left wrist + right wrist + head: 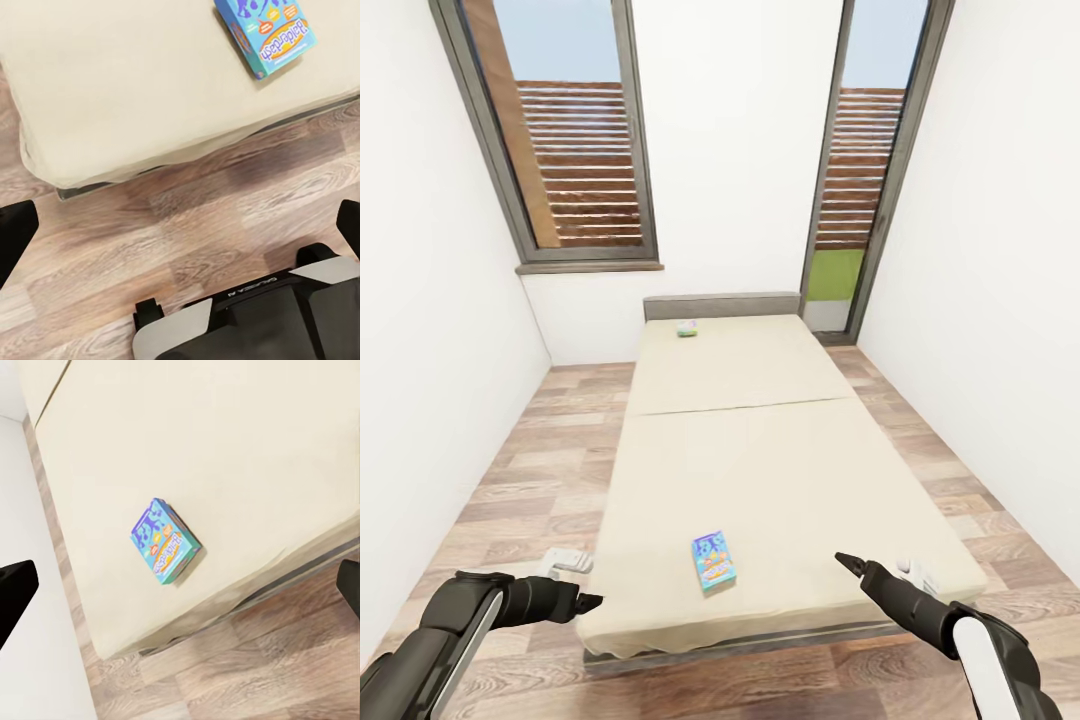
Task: Put all the toys in the child's room - the three board games (two on the bed and one on the table), the two jigsaw puzzles on the table, and the tennis ball on the table - inside the toy box on the table in the child's room.
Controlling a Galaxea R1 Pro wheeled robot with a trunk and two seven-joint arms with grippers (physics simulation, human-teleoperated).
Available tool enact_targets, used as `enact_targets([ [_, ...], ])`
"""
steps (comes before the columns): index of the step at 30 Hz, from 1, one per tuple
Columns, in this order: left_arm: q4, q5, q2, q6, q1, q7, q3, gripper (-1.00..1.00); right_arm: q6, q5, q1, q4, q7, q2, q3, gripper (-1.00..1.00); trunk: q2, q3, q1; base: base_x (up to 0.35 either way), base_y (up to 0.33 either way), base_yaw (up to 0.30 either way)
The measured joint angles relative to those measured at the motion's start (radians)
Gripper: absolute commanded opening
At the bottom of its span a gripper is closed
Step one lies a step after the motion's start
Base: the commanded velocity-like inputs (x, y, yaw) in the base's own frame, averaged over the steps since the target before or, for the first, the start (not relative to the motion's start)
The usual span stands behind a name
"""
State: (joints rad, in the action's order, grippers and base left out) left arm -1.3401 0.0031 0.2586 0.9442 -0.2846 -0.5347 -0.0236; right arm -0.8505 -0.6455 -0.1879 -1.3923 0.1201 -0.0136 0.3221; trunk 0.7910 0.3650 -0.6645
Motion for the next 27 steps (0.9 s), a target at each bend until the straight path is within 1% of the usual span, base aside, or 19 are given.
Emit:
enact_targets([
  [6,0.000,0.000,0.000,0.000,0.000,0.000,0.000,1.00,0.000,-0.002,0.000,0.000,0.000,0.000,-0.001,1.00,0.000,0.000,0.000,0.000,0.178,0.000],
  [14,0.000,0.000,0.000,-0.001,0.000,0.000,0.000,1.00,-0.003,-0.003,0.000,-0.002,-0.001,0.003,-0.003,1.00,0.000,0.000,0.000,0.013,0.054,0.013],
  [20,0.000,0.000,0.000,-0.001,0.000,0.000,0.000,1.00,-0.003,-0.001,0.000,-0.005,-0.002,0.007,-0.004,1.00,0.000,-0.005,0.000,0.100,0.011,0.121],
  [27,0.000,0.000,0.000,-0.001,0.000,0.000,0.000,1.00,-0.003,-0.001,0.000,-0.006,-0.002,0.007,-0.005,1.00,0.000,-0.012,0.000,0.130,0.003,0.159],
])
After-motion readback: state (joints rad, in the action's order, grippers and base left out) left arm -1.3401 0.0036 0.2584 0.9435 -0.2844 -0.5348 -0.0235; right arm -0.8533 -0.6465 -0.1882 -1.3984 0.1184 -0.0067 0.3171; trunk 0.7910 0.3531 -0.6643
